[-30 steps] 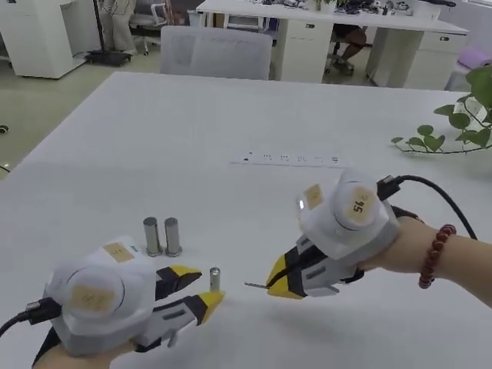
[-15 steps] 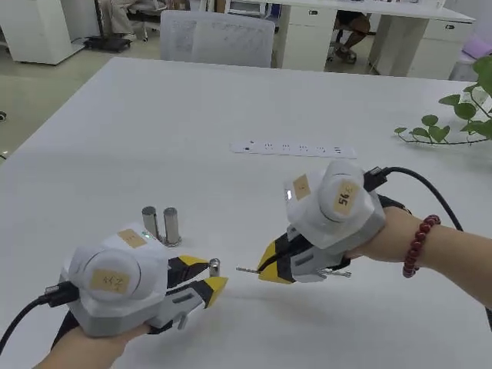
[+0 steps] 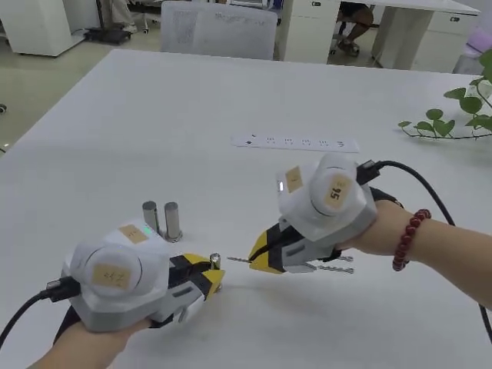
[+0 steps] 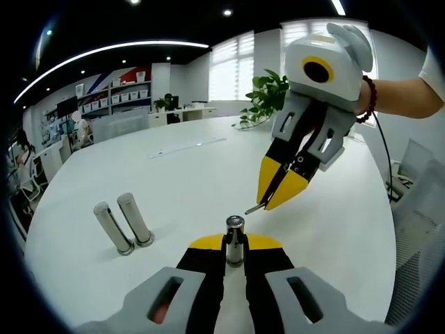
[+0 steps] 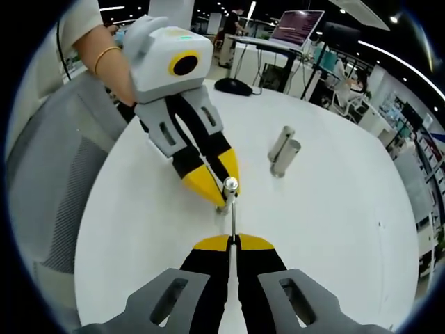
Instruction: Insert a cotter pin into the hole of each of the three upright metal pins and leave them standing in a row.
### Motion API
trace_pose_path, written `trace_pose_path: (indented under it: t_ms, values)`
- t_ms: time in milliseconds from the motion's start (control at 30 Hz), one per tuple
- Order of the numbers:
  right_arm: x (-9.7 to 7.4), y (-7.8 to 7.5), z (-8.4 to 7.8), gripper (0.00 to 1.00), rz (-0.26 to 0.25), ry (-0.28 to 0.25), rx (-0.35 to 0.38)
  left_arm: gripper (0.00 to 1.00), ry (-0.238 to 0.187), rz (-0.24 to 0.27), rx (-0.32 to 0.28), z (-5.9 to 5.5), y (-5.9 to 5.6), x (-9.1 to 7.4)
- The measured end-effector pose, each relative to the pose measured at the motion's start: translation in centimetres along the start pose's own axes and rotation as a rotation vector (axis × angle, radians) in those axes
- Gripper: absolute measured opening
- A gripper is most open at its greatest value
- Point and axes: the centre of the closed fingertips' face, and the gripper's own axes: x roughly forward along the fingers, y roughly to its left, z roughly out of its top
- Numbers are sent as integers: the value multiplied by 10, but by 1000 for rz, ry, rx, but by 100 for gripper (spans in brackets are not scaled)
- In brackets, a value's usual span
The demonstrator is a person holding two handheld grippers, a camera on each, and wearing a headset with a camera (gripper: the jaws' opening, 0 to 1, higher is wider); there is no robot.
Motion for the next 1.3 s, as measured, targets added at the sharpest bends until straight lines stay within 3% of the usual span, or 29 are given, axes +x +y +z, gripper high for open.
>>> trace_pose_path:
  t_ms: [700, 1300]
  values:
    - [7, 1, 7, 3, 31, 19, -75, 7, -5, -71, 24, 1, -1, 1]
    - [5, 1, 9, 3, 30, 77, -216, 7, -2, -111, 31, -1, -5, 3]
